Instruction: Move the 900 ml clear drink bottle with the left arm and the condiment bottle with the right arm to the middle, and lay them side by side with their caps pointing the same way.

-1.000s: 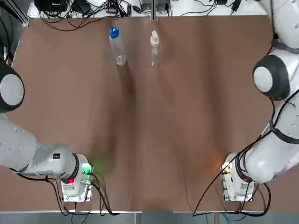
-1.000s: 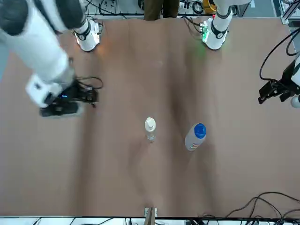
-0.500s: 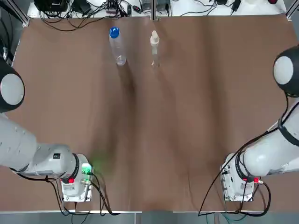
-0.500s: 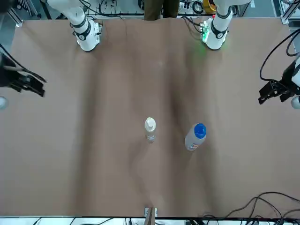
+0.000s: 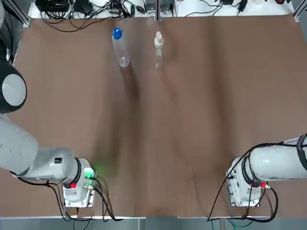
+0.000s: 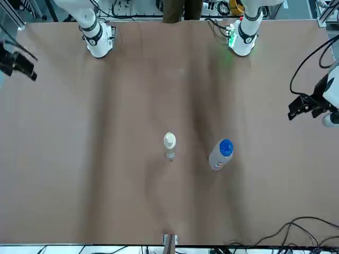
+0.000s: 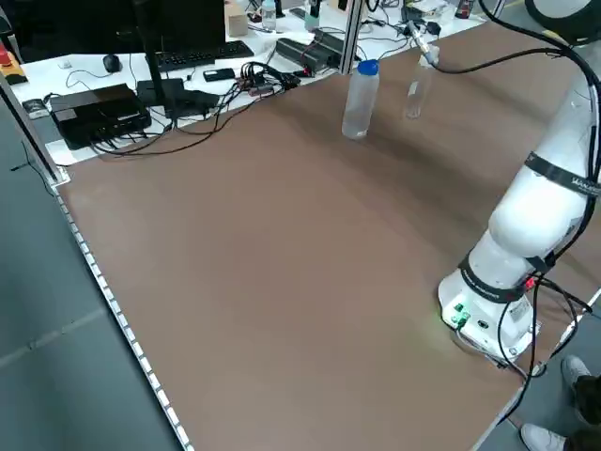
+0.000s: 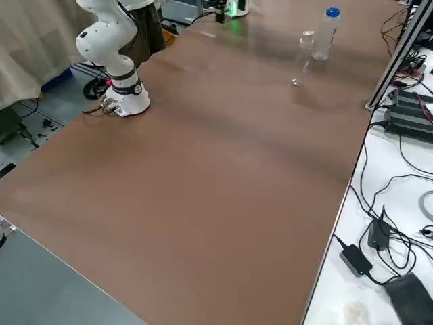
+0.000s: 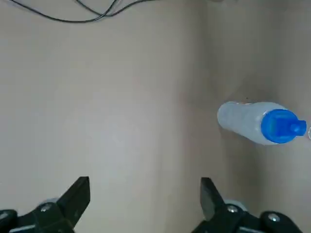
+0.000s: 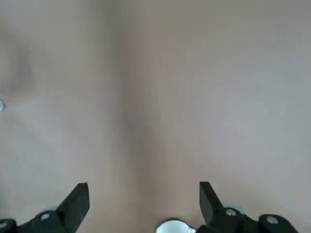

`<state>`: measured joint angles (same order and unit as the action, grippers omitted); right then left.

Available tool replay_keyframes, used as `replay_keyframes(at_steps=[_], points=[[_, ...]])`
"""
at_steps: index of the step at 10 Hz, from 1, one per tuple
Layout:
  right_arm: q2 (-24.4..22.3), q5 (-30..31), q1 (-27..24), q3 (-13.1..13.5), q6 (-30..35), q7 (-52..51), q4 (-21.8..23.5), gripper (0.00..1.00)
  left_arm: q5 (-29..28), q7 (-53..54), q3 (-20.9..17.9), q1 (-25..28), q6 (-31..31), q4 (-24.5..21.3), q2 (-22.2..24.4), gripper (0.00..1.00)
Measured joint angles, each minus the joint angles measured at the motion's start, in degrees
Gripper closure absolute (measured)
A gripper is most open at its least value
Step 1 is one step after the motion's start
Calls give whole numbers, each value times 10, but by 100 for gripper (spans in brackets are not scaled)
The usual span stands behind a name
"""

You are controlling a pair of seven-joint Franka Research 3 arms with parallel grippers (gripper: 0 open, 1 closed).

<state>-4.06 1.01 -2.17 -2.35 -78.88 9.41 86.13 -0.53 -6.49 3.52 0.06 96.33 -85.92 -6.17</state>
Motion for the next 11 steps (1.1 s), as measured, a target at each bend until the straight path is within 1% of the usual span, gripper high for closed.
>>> replay_keyframes(at_steps=[1,3,5,11], points=[[-8,0,-10,-3,-11,-3,25,0,0,2,0,1,0,0,0,0],[-7,-4,-14,-5,-33,-8,44,0,0,3,0,1,1,0,0,0],[-7,-10,-13,-10,-50,-8,44,0,10,1,0,3,3,1,0,0],[-8,-13,-13,-10,-54,-32,42,0,15,-1,-1,4,4,1,-1,0]])
